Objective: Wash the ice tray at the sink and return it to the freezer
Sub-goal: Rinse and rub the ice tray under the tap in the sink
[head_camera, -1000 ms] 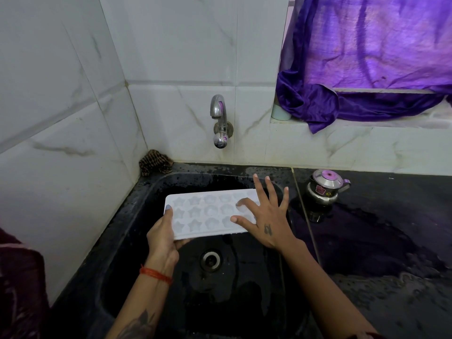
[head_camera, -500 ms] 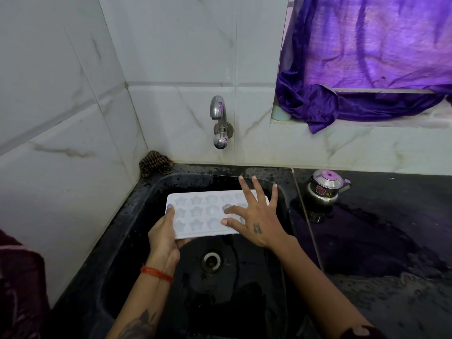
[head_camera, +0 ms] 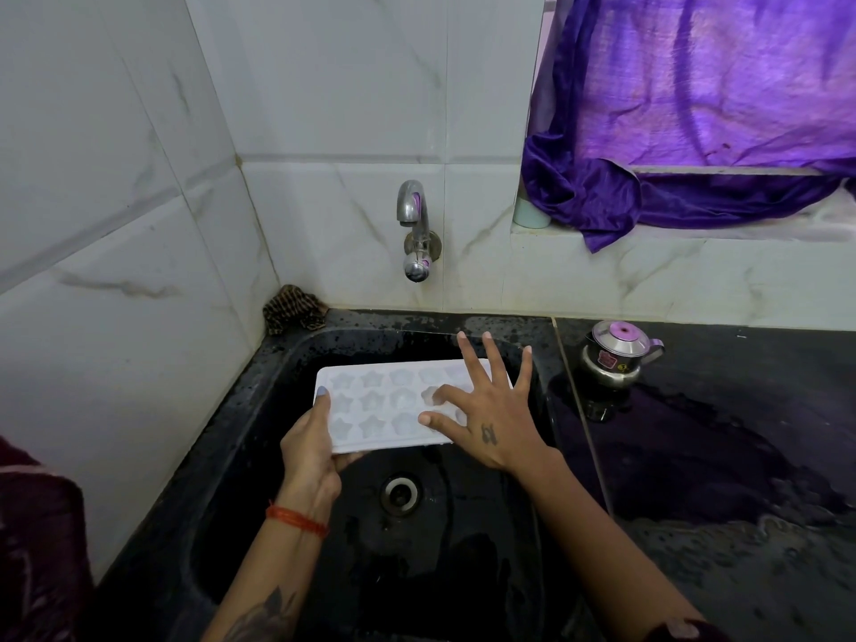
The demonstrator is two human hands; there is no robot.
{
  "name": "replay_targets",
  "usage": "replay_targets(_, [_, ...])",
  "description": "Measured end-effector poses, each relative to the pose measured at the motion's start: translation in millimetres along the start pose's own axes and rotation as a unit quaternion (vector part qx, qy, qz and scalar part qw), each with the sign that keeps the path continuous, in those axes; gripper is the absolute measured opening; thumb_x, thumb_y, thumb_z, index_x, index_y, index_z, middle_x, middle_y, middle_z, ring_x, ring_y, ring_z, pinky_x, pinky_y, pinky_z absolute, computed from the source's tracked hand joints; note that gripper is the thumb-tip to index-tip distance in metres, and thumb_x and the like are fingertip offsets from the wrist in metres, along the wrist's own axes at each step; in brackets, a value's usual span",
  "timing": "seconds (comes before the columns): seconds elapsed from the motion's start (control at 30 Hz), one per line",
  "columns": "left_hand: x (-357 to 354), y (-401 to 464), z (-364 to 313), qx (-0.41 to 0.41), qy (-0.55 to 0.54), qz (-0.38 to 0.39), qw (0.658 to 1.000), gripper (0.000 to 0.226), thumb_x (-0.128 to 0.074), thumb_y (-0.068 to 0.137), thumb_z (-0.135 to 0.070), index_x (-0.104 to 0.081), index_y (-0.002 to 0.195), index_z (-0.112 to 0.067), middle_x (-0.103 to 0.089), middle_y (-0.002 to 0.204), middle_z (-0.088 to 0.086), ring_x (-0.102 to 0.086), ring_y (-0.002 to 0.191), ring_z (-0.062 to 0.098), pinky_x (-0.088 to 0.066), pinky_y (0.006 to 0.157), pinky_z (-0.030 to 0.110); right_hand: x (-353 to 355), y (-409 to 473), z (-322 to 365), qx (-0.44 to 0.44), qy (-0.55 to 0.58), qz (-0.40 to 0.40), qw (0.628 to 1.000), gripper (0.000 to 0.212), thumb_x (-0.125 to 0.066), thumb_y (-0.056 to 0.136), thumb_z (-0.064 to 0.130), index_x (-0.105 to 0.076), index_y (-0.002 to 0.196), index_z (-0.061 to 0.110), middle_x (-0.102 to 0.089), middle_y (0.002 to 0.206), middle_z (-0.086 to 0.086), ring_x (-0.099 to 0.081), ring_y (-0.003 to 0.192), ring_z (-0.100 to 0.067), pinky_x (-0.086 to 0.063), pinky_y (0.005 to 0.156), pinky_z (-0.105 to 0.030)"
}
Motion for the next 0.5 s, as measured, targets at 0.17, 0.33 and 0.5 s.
replay_targets(0.17, [0.0, -0.8, -1.1, -0.004, 0.001, 0.003, 1.0, 0.017, -0.057, 0.093, -0.033, -0.06, 0.085, -0.018, -0.065, 0.083, 0.004, -0.063, 0.074, 0.02, -0.054, 0.062, 0.04, -3.6, 0.1, -0.2, -0.004, 0.013, 0.031, 0.999, 0.079, 0.0, 0.072, 0.082, -0.055, 0.117, 0.048, 0.009, 0.159, 0.0, 0.02, 0.144, -0.027, 0.022, 0.104, -0.062])
replay_targets(0.33, [1.4, -1.6, -0.3, -0.005, 0.002, 0.003, 1.0, 0.017, -0.057, 0.092, -0.033, -0.06, 0.085, -0.019, -0.066, 0.084, 0.004, -0.063, 0.075, 0.02, -0.054, 0.063, 0.04, -5.1, 0.3, 1.0, 0.001, 0.049, 0.044, 0.998, 0.074, -0.005, 0.071, 0.082, -0.056, 0.114, 0.05, 0.011, 0.159, 0.002, 0.024, 0.143, -0.026, 0.025, 0.103, -0.06])
replay_targets(0.5, [1.9, -2.1, 0.3, -0.004, 0.003, 0.005, 1.0, 0.017, -0.057, 0.092, -0.034, -0.061, 0.085, -0.018, -0.066, 0.085, 0.004, -0.064, 0.076, 0.02, -0.054, 0.062, 0.039, -4.6, -0.6, 2.0, 0.003, 0.057, 0.044, 0.997, 0.071, -0.01, 0.072, 0.081, -0.059, 0.111, 0.047, 0.01, 0.159, 0.003, 0.024, 0.143, -0.025, 0.024, 0.104, -0.06])
Point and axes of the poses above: each hand's wrist, its own y-axis towards the middle knuckle, its own x-axis out of the back of the hand, z = x × y, the point moved 7 cm from there along y, towards the middle knuckle
